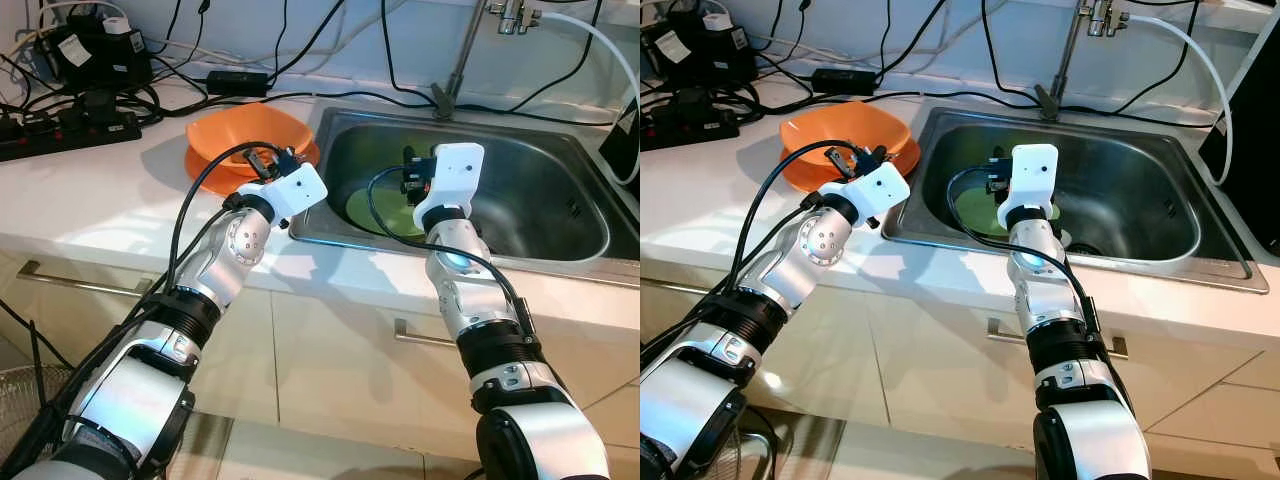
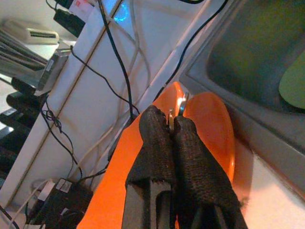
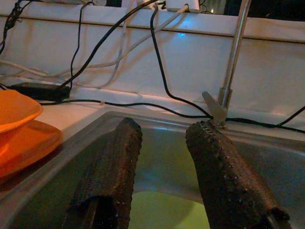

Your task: Kitchen organization

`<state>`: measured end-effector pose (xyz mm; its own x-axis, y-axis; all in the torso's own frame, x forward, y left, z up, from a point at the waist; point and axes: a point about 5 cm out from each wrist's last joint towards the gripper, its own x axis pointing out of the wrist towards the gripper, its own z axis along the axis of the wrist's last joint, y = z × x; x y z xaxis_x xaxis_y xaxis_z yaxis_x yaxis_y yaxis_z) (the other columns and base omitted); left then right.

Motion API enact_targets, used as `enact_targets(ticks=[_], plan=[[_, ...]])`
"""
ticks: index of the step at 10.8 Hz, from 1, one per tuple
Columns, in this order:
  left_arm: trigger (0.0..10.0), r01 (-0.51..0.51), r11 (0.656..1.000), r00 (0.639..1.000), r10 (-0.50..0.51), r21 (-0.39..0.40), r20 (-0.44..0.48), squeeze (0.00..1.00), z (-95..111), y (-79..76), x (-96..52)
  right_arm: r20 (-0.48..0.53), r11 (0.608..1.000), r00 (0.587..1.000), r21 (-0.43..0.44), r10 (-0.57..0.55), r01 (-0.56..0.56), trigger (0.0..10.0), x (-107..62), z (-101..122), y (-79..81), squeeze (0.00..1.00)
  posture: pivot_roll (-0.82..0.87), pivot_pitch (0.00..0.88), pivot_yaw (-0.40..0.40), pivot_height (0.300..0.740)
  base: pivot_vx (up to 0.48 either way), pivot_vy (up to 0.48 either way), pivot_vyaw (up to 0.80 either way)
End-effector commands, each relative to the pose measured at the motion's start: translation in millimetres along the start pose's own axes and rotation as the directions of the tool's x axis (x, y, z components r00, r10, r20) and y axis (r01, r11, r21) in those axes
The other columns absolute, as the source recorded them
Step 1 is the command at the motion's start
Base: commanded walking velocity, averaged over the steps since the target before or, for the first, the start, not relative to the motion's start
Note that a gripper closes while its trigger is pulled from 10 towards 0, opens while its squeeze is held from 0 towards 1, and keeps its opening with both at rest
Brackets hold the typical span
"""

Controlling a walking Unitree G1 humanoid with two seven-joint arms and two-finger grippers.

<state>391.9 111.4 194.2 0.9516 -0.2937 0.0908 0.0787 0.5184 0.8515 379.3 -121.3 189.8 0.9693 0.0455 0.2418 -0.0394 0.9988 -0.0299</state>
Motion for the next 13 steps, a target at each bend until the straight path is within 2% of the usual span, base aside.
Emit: enact_targets(ticks=[1,2,3,4,6,7,8,9,10,11,12,13], plan=[[0.0,-0.016,1.000,1.000,0.015,0.013,0.023,0.00,6,5.1,3.1,-0.009,1.000,1.000,0.002,-0.013,0.013,10.0,-0.8,-1,-3.1,0.00,0.20,0.018,-0.034,0.740,0.000,0.000,0.00],[0.0,-0.030,0.999,0.999,0.029,0.031,0.026,0.00,8,8.6,3.2,-0.010,1.000,1.000,0.002,-0.013,0.013,10.0,-0.7,-1,-3.3,0.00,0.20,0.017,-0.035,0.740,0.000,0.000,0.00],[0.6,-0.044,0.998,0.999,0.042,0.045,0.031,0.00,10,11.9,3.5,-0.010,1.000,1.000,0.002,-0.013,0.013,10.0,-0.7,-1,-3.4,0.00,0.20,0.017,-0.035,0.740,0.000,0.000,0.00],[10.0,-0.081,0.993,0.996,0.077,0.088,0.047,0.00,16,19.5,3.9,-0.010,1.000,1.000,0.002,-0.013,0.014,10.0,-0.7,-1,-3.5,0.00,0.20,0.017,-0.037,0.740,0.000,0.000,0.00],[10.0,-0.154,0.970,0.987,0.143,0.187,0.071,0.00,26,37.0,5.0,-0.011,1.000,1.000,0.002,-0.012,0.012,10.0,-0.4,-1,-3.0,0.00,0.20,0.015,-0.038,0.740,0.000,0.000,0.00],[10.0,-0.208,0.955,0.976,0.187,0.211,0.115,0.00,35,47.0,4.2,-0.011,1.000,1.000,0.002,-0.011,0.011,10.0,-0.3,-2,-2.7,0.00,0.20,0.015,-0.038,0.740,0.000,0.000,0.00],[10.0,-0.256,0.955,0.951,0.222,0.147,0.215,0.00,54,55.7,1.4,-0.011,1.000,1.000,0.003,-0.010,0.010,10.0,-0.1,-2,-2.6,0.00,0.20,0.013,-0.038,0.740,0.000,0.000,0.00],[10.0,-0.218,0.976,0.913,0.207,-0.008,0.352,0.00,79,55.8,-4.3,-0.008,1.000,1.000,0.001,-0.010,0.010,10.0,0.0,-1,-2.6,0.00,0.20,0.012,-0.039,0.740,0.000,0.000,0.00],[10.0,-0.170,0.978,0.882,0.204,-0.119,0.424,0.00,93,54.3,-9.5,0.001,1.000,1.000,-0.011,-0.008,0.008,10.0,-0.1,-1,-3.0,1.00,0.21,0.011,-0.038,0.740,0.000,0.000,0.00],[10.0,-0.064,0.941,0.857,0.223,-0.333,0.465,0.00,105,54.0,-16.0,0.025,0.998,1.000,-0.055,-0.002,0.004,10.0,-0.4,1,-3.7,1.00,0.20,0.012,-0.037,0.740,0.000,0.000,0.00],[10.0,0.026,0.885,0.838,0.234,-0.464,0.492,0.00,111,54.7,-21.0,0.054,0.996,0.999,-0.088,0.004,0.001,10.0,-0.4,5,-5.0,1.00,0.20,0.013,-0.036,0.740,0.000,0.000,0.00],[10.0,0.094,0.833,0.826,0.241,-0.545,0.510,0.00,113,56.6,-23.6,0.078,0.992,0.997,-0.126,0.018,-0.008,10.0,-0.6,8,-6.4,1.00,0.20,0.013,-0.035,0.740,0.000,0.000,0.00]])
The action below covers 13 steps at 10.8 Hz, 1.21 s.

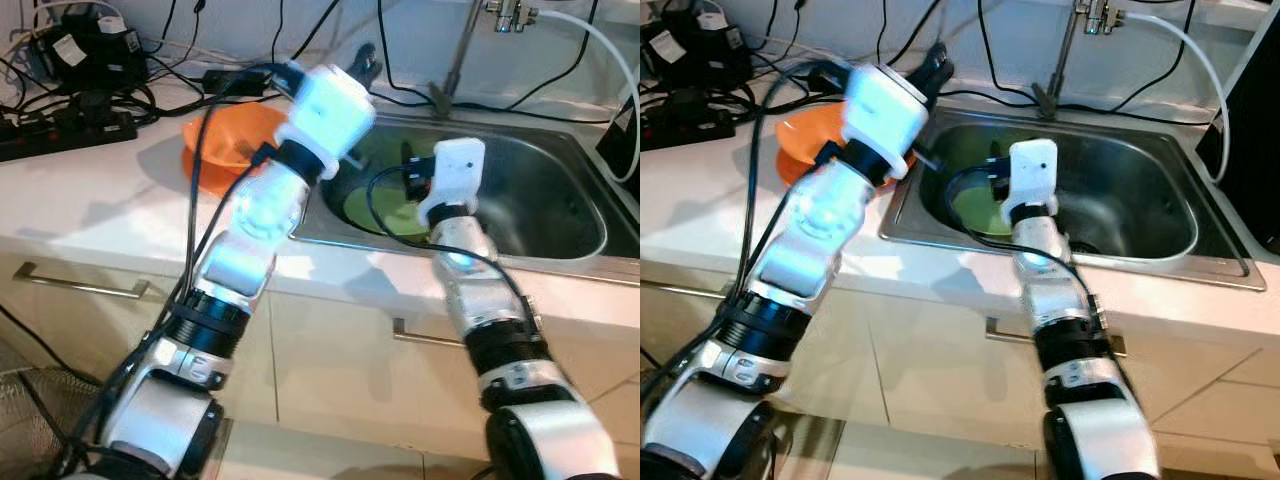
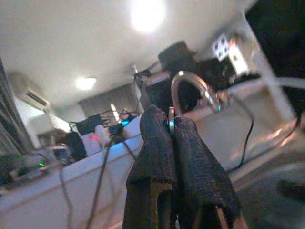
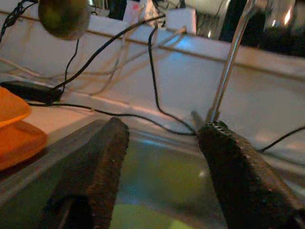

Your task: Kitchen organization

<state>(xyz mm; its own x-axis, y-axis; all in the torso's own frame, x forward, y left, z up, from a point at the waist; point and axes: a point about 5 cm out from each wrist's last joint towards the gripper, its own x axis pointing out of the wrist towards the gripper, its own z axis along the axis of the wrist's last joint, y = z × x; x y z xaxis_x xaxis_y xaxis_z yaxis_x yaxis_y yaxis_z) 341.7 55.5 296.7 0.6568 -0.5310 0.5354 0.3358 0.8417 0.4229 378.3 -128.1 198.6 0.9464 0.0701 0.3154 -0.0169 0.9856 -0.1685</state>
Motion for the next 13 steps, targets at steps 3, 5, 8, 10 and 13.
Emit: enact_targets(ticks=[3,5,8,10,13], plan=[[10.0,0.024,0.968,1.000,-0.018,-0.250,0.026,0.00,4,5.8,-4.2,0.091,0.993,0.994,-0.110,0.053,-0.043,10.0,-0.4,11,1.9,1.00,0.20,0.013,-0.032,0.740,0.000,0.000,0.00],[10.0,0.077,0.931,0.997,-0.072,-0.356,0.029,0.00,3,1.6,-6.5,0.121,0.986,0.987,-0.145,0.104,-0.087,10.0,-1.1,16,10.3,1.00,0.20,0.012,-0.032,0.740,0.000,0.000,0.00],[10.0,0.148,0.890,0.987,-0.159,-0.431,0.009,0.00,-1,-8.8,-12.9,0.139,0.981,0.980,-0.149,0.143,-0.122,10.0,-1.9,20,22.0,0.00,0.20,0.001,-0.029,0.740,0.000,0.000,0.00],[10.0,0.168,0.883,0.982,-0.188,-0.439,-0.002,0.00,-2,-13.9,-14.1,0.148,0.982,0.978,-0.145,0.146,-0.125,10.0,-2.0,22,24.6,0.00,0.20,0.000,-0.027,0.740,0.000,0.000,0.00],[10.0,0.189,0.872,0.973,-0.227,-0.452,-0.030,0.00,-7,-20.1,-17.4,0.160,0.985,0.978,-0.128,0.135,-0.115,10.0,-1.2,26,23.8,0.00,0.20,0.000,-0.025,0.740,0.000,0.000,0.00]])
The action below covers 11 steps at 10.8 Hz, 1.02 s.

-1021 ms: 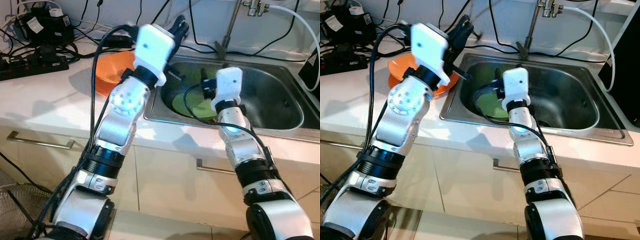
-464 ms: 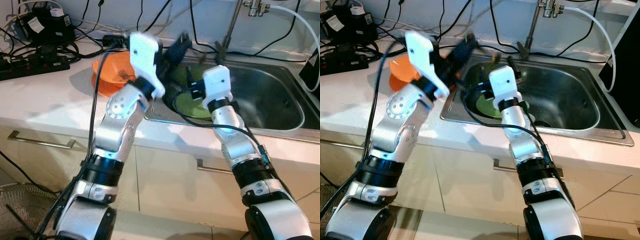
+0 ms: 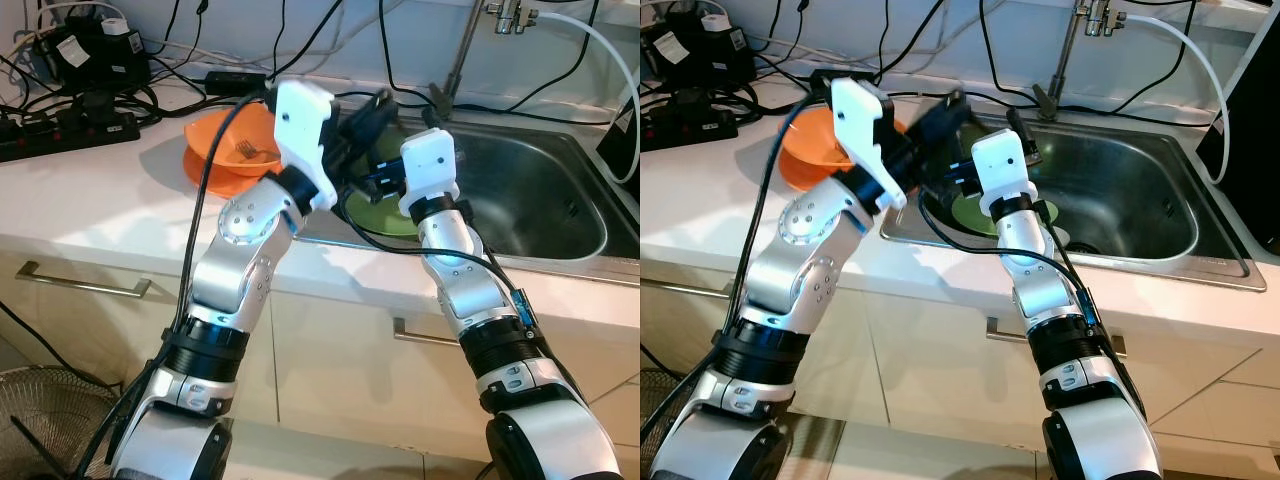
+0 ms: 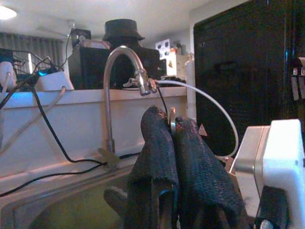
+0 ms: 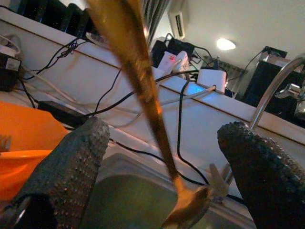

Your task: Kitchen organization

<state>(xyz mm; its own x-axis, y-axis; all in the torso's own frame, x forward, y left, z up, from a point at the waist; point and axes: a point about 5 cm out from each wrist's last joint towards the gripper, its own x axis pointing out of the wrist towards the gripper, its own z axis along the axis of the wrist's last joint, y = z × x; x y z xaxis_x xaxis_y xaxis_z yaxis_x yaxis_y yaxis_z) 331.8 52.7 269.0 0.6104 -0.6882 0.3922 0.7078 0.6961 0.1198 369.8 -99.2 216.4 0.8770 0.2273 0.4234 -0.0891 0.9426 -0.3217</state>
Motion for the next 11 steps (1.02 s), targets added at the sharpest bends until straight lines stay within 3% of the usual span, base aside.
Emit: enact_targets(ticks=[1,3,4,11], plan=[[10.0,0.037,0.999,0.999,-0.037,0.018,-0.007,0.00,1.8,-5.9,1.3,0.012,1.000,1.000,-0.001,-0.007,0.007,10.0,-0.7,2.4,-2.1,0.00,0.20,0.002,-0.024,0.740,0.000,0.000,0.00],[10.0,0.034,0.999,0.999,-0.033,0.026,-0.025,0.00,-0.6,-5.5,0.1,0.009,1.000,1.000,0.002,-0.011,0.011,10.0,-1.1,2.2,-2.7,0.00,0.20,0.009,-0.024,0.740,0.000,0.000,0.00],[10.0,0.024,0.999,0.999,-0.023,0.032,-0.027,0.00,-0.4,-3.6,-0.1,0.005,1.000,1.000,0.010,-0.004,0.004,0.0,-1.6,1.5,-2.1,0.00,0.20,0.012,-0.025,0.740,0.000,0.000,0.00],[10.0,0.021,0.999,0.999,-0.019,0.044,-0.048,0.00,-1.6,-2.1,-0.5,-0.009,1.000,1.000,0.013,-0.002,0.002,0.0,-1.5,-0.4,-0.9,0.00,0.20,0.022,-0.030,0.740,0.000,0.000,0.00]])
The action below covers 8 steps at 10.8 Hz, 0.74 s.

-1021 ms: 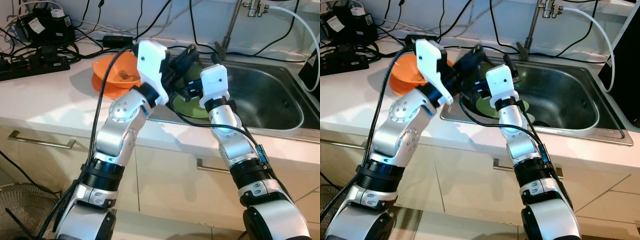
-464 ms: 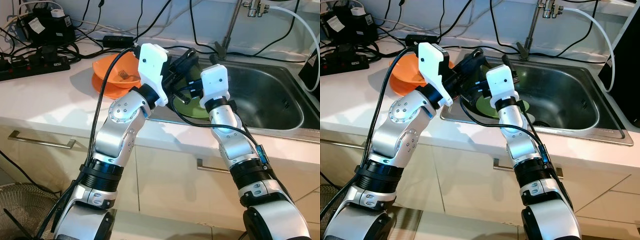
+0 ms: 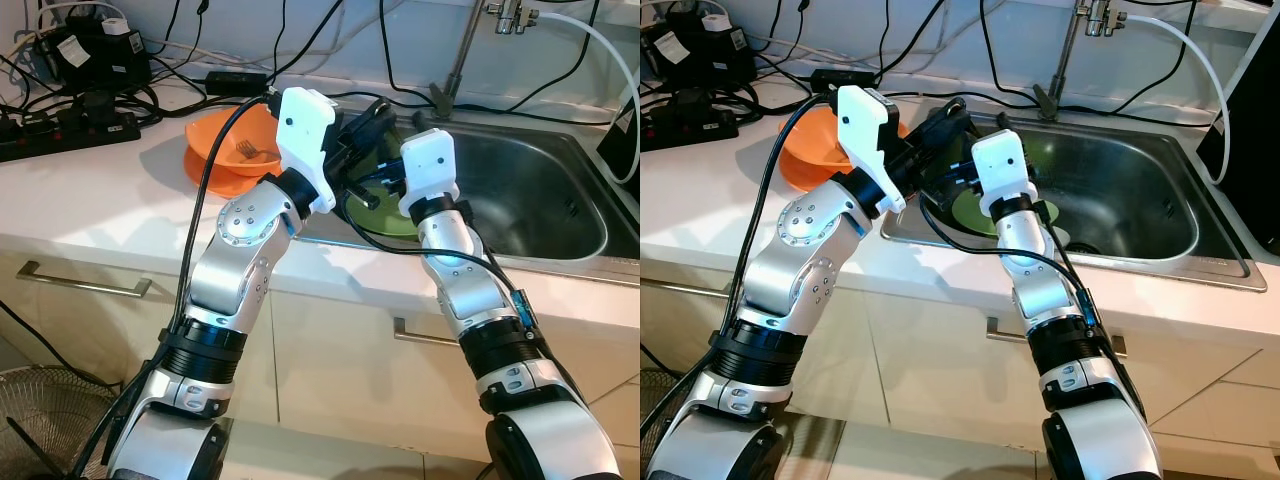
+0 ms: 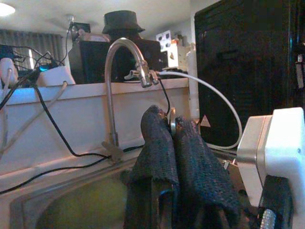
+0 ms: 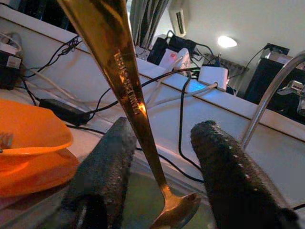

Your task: Kitchen organization

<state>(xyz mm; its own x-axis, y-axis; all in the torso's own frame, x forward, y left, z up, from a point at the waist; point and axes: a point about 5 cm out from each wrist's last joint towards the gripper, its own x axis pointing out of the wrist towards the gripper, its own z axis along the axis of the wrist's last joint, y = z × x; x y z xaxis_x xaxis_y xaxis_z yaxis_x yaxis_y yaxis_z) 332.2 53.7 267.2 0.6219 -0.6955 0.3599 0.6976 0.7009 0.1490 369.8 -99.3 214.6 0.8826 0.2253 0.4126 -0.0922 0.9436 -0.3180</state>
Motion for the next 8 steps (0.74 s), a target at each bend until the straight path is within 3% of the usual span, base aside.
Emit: enact_targets(ticks=[1,8], plan=[[10.0,0.024,1.000,1.000,-0.024,0.013,-0.014,0.00,-0.1,-3.3,0.9,-0.001,1.000,1.000,0.007,-0.004,0.004,0.0,-0.8,0.4,-1.6,0.00,0.20,0.024,-0.030,0.740,0.000,0.000,0.00],[10.0,0.021,0.999,0.999,-0.019,0.048,-0.032,0.00,-2.6,-2.0,0.7,-0.015,1.000,1.000,0.005,-0.006,0.006,0.0,-1.2,-1.9,-2.1,0.00,0.21,0.023,-0.031,0.740,0.000,0.000,0.00]])
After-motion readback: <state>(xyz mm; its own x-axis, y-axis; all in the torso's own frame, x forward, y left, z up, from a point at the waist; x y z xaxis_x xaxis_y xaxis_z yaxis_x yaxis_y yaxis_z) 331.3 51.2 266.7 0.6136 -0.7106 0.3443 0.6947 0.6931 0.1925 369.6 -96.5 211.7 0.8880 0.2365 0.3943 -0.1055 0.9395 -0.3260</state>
